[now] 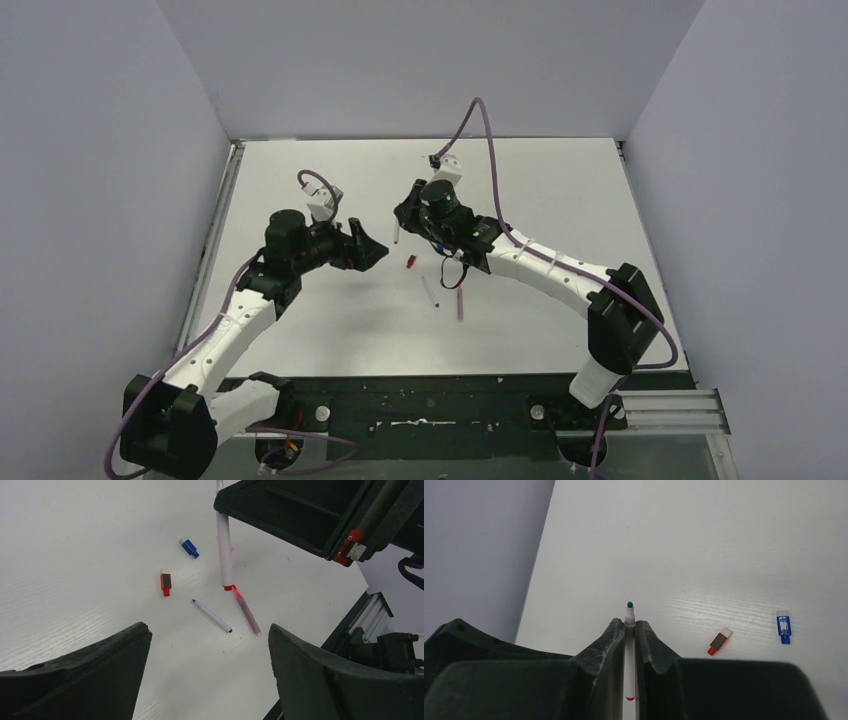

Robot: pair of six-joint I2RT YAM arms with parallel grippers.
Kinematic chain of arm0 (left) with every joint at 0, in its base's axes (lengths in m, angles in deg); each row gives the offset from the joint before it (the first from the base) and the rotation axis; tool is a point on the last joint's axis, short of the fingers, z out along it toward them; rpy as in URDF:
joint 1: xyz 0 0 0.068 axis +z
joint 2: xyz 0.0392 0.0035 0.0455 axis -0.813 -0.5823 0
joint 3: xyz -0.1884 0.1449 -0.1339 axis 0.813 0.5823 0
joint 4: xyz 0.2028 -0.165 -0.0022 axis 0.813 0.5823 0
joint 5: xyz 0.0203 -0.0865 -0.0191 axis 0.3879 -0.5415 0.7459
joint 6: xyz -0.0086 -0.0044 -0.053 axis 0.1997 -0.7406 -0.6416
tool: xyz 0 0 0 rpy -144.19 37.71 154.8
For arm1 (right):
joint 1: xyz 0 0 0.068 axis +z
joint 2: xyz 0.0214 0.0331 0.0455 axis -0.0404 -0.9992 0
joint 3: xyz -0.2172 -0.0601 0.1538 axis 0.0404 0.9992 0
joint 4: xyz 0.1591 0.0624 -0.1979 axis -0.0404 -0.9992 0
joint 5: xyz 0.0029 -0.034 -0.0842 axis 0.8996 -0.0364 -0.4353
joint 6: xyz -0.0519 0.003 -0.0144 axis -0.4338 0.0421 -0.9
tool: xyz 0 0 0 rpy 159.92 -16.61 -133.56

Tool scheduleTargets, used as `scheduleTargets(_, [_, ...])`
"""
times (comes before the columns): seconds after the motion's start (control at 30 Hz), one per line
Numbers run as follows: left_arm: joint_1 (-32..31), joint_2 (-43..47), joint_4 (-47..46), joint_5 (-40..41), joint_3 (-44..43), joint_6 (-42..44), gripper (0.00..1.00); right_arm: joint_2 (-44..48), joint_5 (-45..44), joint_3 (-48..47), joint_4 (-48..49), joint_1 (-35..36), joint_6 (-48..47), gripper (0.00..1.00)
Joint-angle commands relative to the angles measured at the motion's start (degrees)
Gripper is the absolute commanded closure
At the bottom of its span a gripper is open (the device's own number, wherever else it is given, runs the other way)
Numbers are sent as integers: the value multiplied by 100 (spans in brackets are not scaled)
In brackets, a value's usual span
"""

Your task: Insert the pens into the pen caps

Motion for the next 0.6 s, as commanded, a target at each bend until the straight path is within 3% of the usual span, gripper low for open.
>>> scheduleTargets(0.0, [-222, -307, -737, 191, -342, 39, 15, 309, 4, 35, 353, 90, 39, 100])
scheduleTargets(0.57, [-495, -1218, -1207, 258, -848, 55, 17, 362, -8, 89, 396, 157, -29, 100])
